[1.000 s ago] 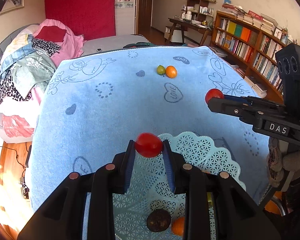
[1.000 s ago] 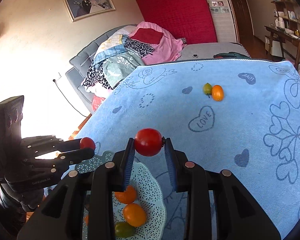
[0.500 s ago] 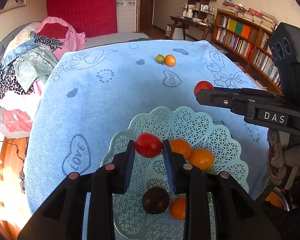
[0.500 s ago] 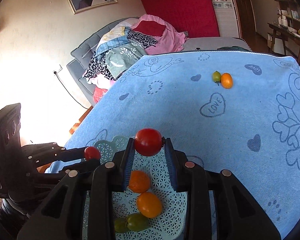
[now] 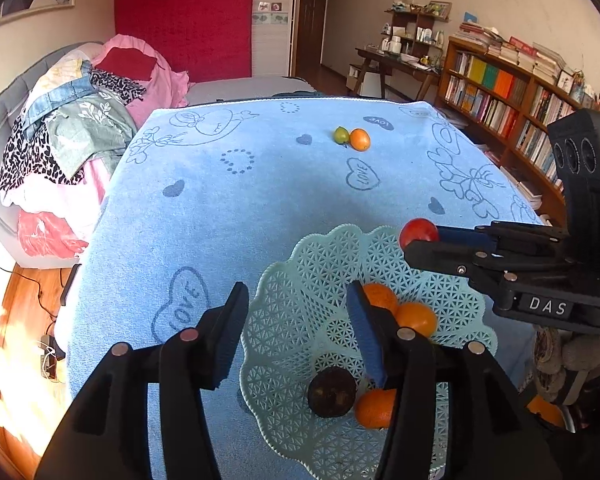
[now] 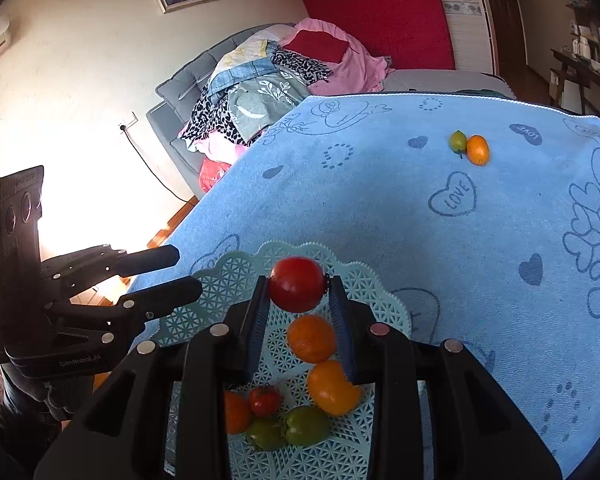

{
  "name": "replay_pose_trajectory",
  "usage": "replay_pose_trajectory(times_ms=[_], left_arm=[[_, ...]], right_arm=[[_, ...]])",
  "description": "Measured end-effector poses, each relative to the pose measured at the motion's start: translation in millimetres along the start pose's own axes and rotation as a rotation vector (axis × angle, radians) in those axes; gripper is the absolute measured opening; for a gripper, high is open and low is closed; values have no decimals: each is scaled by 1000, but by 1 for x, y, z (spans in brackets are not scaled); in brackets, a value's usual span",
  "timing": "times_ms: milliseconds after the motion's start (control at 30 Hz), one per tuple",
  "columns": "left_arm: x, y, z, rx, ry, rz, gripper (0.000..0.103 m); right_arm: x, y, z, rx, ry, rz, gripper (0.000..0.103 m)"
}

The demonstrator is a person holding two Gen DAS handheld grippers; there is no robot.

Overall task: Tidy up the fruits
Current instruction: 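Open both grippers to drop the red tomatoes into the basket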

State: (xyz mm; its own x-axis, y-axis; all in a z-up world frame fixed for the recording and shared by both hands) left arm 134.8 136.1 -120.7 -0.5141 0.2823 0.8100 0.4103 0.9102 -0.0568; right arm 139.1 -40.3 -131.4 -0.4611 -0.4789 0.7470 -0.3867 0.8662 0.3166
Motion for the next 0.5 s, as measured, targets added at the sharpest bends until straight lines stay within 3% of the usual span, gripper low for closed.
replay_pose_trajectory(times_ms=[267,333,400,500], left_arm=[[9,8,5,22,-17,-14,61],[10,10,6,27,-17,-15,62],[11,11,7,33,-20,-15,62],[14,12,9,37,-24,-14,62]], right_arm=[[-23,16,16,9,64,-27,33],[-21,15,16,-4,59,-30,39],[-15,12,14,-18,38,-23,55],[-6,7,12,-32,16,-13,55]])
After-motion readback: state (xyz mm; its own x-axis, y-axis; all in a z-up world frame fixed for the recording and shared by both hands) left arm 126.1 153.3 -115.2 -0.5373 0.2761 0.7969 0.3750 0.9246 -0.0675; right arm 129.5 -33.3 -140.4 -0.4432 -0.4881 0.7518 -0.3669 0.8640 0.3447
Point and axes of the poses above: each gripper's, at about its wrist camera, not at the fingertips, and x roughly against the way its jaws point, y to its left, z to its underside, the point moved 8 cm from there along -x, roughly the way its jaws point, and after that the axes turned 9 degrees about y, right-handed, at the moved point
